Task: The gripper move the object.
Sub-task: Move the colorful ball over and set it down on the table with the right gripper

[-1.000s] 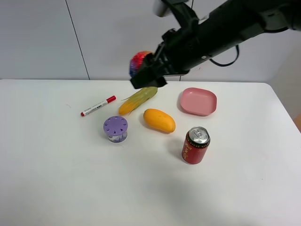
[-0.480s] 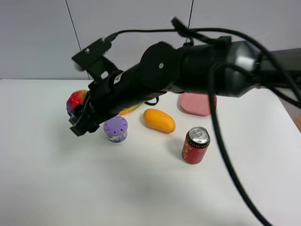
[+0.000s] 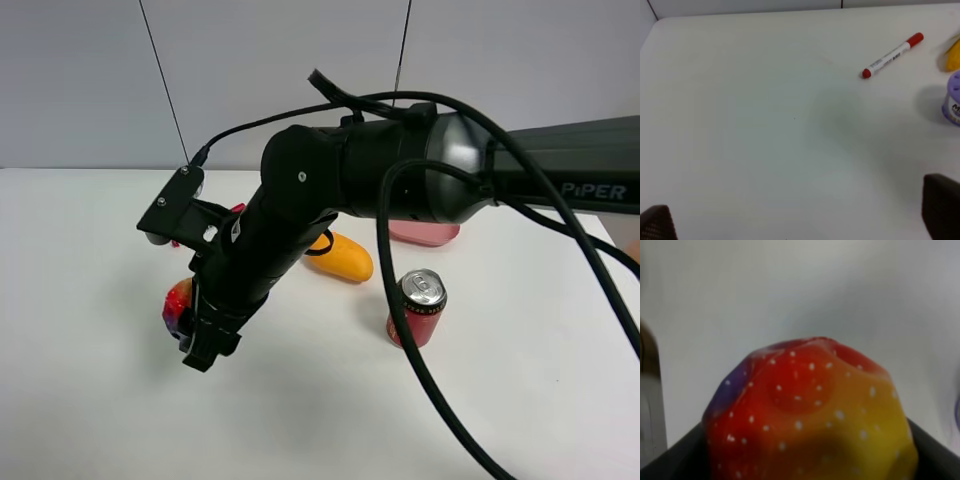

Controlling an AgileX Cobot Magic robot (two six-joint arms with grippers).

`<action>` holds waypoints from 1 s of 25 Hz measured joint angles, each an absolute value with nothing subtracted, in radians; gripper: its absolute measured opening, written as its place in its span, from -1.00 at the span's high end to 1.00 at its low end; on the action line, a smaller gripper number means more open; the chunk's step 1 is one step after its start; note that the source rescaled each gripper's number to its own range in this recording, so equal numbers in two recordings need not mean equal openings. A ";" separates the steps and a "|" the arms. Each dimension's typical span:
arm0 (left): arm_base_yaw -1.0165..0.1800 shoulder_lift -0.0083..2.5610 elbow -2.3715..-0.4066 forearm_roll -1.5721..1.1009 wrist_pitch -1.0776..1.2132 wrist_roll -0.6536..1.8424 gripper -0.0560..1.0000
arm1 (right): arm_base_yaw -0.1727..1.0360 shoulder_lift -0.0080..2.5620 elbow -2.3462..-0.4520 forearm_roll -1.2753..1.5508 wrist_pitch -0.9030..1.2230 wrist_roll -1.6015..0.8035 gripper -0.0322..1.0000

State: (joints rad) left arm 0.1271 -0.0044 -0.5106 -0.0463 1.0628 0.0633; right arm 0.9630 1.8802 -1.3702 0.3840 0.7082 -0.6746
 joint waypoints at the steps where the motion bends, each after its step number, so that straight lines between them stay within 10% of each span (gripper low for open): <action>1: 0.127 -0.004 -0.511 -0.046 1.063 0.063 -1.00 | 0.963 1.880 -1.375 0.339 0.745 -0.648 0.92; 25: 0.127 -0.004 -0.511 -0.046 1.063 0.063 -1.00 | 0.963 2.022 -1.386 -0.015 0.928 -0.215 0.92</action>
State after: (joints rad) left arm 0.1271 -0.0044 -0.5106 -0.0463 1.0628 0.0633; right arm 0.9630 2.0221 -1.3862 -0.0146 0.9275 -0.2147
